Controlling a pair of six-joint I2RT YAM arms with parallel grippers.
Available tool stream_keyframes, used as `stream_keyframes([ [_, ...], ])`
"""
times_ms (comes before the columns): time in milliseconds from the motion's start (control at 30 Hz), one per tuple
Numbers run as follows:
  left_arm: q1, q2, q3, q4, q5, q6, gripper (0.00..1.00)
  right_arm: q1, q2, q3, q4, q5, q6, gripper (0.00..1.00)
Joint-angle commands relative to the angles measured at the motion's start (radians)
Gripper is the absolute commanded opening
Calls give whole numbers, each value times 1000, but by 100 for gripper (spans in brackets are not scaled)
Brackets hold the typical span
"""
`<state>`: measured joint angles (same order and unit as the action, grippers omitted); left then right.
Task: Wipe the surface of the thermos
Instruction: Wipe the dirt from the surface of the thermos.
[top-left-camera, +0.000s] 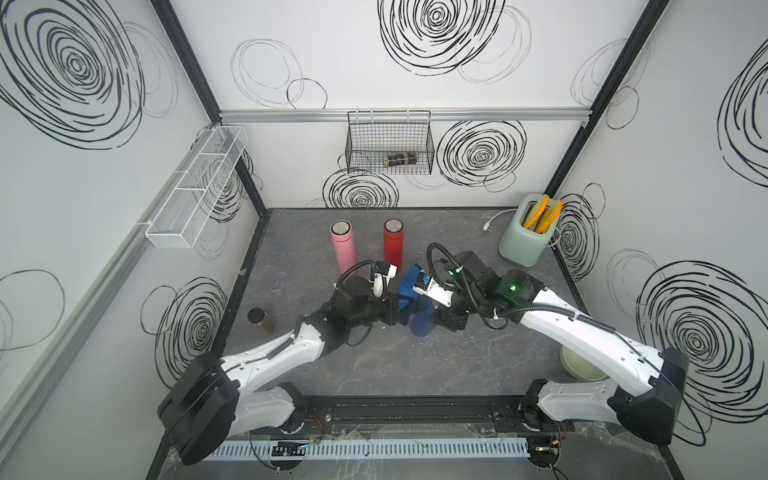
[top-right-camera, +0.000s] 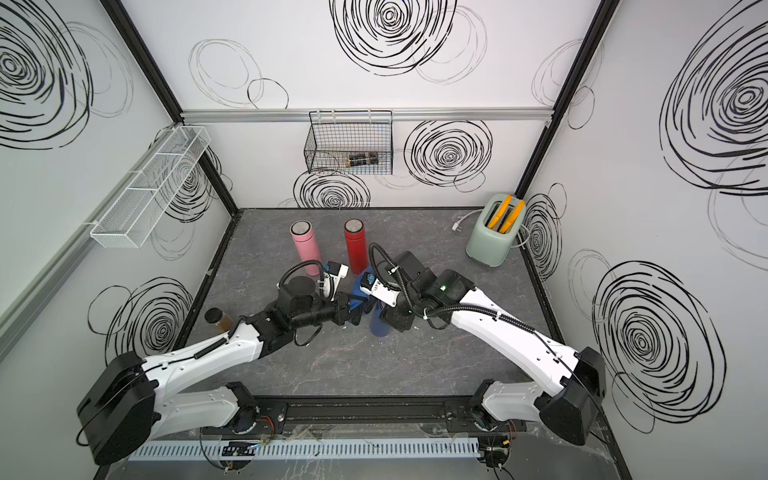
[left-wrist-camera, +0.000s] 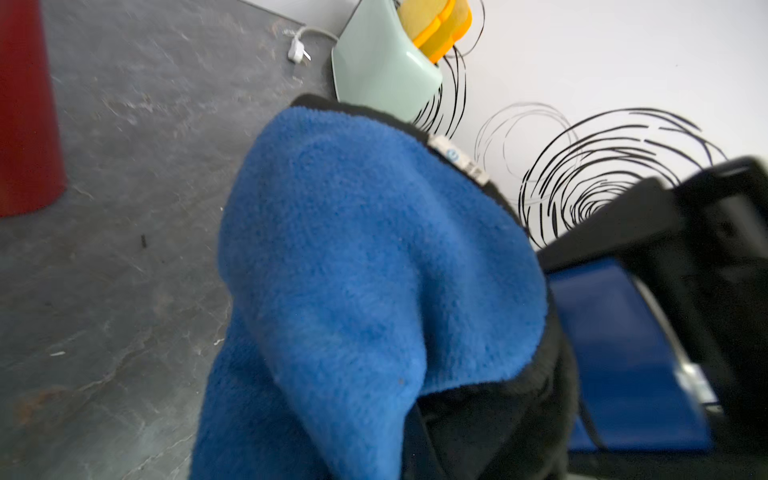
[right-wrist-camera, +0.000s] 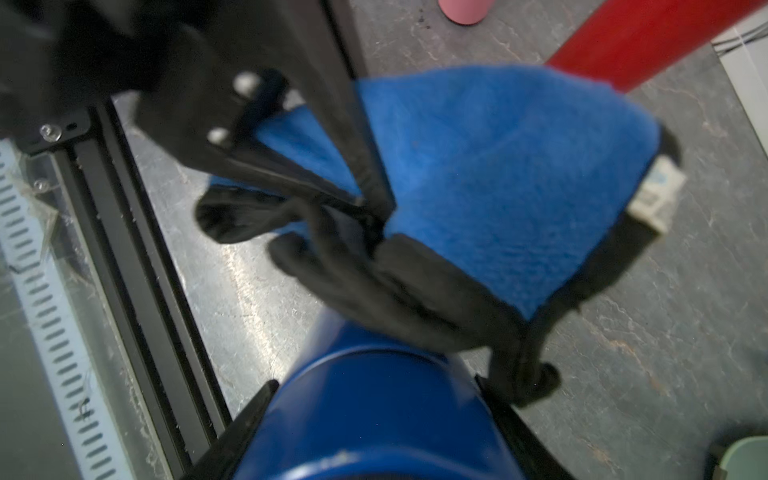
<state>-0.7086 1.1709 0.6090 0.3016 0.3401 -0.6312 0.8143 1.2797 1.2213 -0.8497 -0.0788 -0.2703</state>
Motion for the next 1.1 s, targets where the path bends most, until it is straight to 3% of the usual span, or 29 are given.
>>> stream_keyframes([
  [0,-17,-44,-28,52,-105,-62,0,-22,14,26,82,-20,125,0],
  [333,-216,-32,-86,266,-454,-206,0,-87,57,30,209,25,472,0],
  [667,-359,98,-58,409,-838,-318,0,-112,90,63,225,4,555,0],
  [833,-354,229,-82,468,-837,-414,0,-135,98,107,206,-10,563,0],
  [1067,-365,358,-105,557,-857,-408,0,-175,101,189,134,-17,562,0],
])
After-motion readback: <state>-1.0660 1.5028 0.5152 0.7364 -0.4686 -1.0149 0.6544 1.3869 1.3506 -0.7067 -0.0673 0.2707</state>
